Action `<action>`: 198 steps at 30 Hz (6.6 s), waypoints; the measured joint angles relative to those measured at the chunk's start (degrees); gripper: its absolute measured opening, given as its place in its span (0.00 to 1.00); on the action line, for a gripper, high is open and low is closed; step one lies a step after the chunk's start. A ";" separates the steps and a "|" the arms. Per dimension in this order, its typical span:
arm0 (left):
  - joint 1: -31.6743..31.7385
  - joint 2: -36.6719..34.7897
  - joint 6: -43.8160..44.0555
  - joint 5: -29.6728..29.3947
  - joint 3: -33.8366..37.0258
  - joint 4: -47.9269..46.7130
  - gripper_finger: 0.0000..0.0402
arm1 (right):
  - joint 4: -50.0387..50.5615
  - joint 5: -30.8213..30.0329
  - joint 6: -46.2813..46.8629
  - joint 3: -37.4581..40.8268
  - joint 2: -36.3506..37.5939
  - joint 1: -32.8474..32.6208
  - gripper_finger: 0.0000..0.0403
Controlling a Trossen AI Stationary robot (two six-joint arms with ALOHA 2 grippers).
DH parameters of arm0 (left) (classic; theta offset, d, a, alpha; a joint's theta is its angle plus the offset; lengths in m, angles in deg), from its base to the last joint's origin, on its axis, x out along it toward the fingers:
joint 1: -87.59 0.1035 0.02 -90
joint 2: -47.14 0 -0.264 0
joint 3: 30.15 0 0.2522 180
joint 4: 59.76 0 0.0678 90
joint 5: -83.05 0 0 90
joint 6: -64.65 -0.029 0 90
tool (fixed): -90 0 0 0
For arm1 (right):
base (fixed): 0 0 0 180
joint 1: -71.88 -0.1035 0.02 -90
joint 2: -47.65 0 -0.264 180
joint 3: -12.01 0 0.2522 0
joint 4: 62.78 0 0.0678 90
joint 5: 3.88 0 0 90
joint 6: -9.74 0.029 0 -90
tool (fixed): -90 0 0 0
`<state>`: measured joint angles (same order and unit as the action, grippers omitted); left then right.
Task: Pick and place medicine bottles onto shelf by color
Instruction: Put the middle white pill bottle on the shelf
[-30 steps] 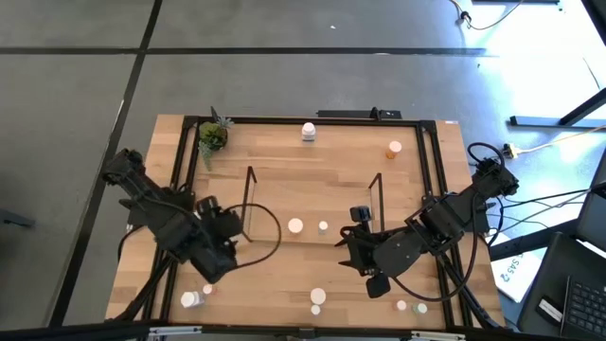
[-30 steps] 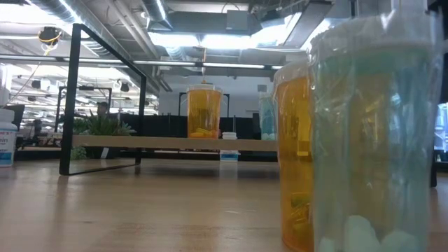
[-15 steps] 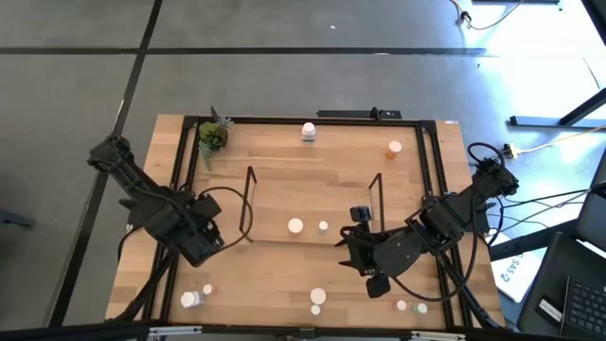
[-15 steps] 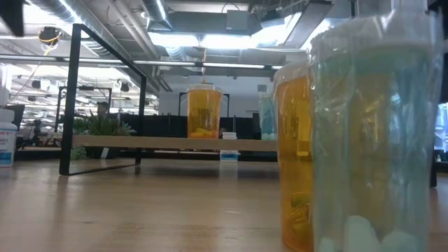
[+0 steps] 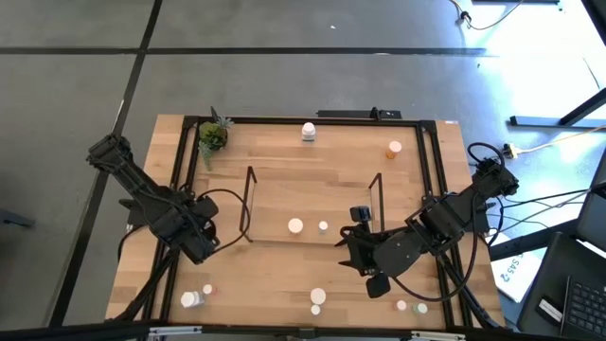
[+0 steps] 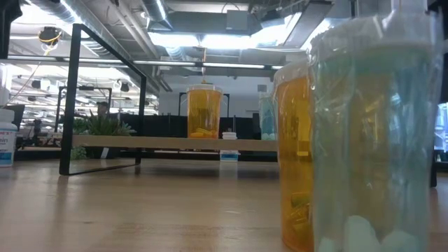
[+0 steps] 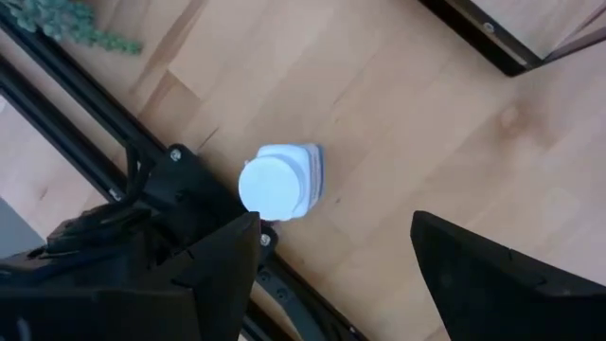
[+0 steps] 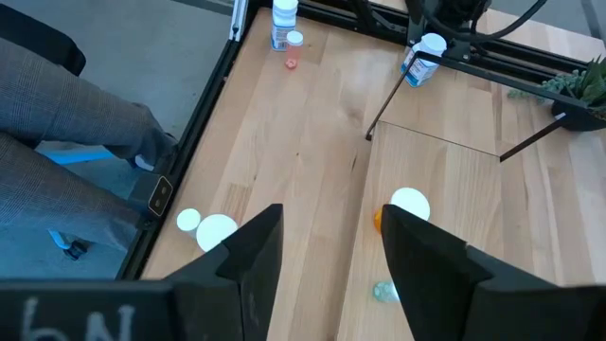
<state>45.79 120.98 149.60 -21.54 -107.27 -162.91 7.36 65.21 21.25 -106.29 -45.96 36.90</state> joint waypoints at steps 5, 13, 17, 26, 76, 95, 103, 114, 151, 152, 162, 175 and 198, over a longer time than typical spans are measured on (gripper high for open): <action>0.00 -0.46 -0.01 0.79 0.00 0.01 0.67 | 0.00 0.00 0.00 0.00 0.01 -0.01 0.45; 0.02 -0.46 0.02 3.10 0.00 0.03 0.67 | -0.67 -0.69 -3.83 0.00 0.02 0.14 0.45; 0.03 -0.46 0.34 3.14 0.00 0.02 0.67 | -2.32 -5.65 -6.16 0.00 -0.03 0.26 0.45; 1.05 -0.46 1.52 0.81 2.78 -0.55 0.67 | -2.60 -15.45 -5.78 0.00 -0.15 0.26 0.45; 17.00 -1.59 -19.53 6.72 18.51 10.90 0.67 | -2.21 -15.52 -5.77 0.00 -0.20 0.26 0.45; 18.05 -1.48 -19.62 9.77 18.51 16.45 0.66 | -2.08 -15.52 -5.73 0.00 -0.20 0.26 0.45; 16.96 -1.48 -21.88 12.49 18.51 17.45 0.66 | -1.62 -15.52 -5.73 0.00 -0.20 0.26 0.45; 13.86 -1.48 -22.37 12.63 18.51 19.16 0.66 | -1.64 -15.52 -5.75 0.00 -0.22 0.26 0.45; 11.98 -1.46 -22.53 12.39 17.66 18.50 0.41 | -1.64 -15.50 -5.53 0.00 -0.22 0.26 0.45; 11.42 -1.46 -22.51 12.39 16.74 18.29 0.41 | -1.64 -15.48 -5.53 0.00 -0.22 0.24 0.45; 5.26 -1.47 -20.77 12.37 3.81 8.68 0.40 | -1.13 -15.49 -5.35 0.00 -0.22 0.25 0.45; -1.68 -1.46 -19.83 5.75 -16.12 -0.62 0.40 | 0.77 -15.53 0.45 0.00 -0.22 0.24 0.45; 8.31 13.04 -53.10 -5.86 -38.09 4.72 0.40 | 0.94 -24.13 3.39 0.02 -0.22 0.35 0.45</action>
<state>54.10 134.02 96.50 -27.39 -145.36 -158.18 8.30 41.08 24.64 -106.27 -46.17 37.25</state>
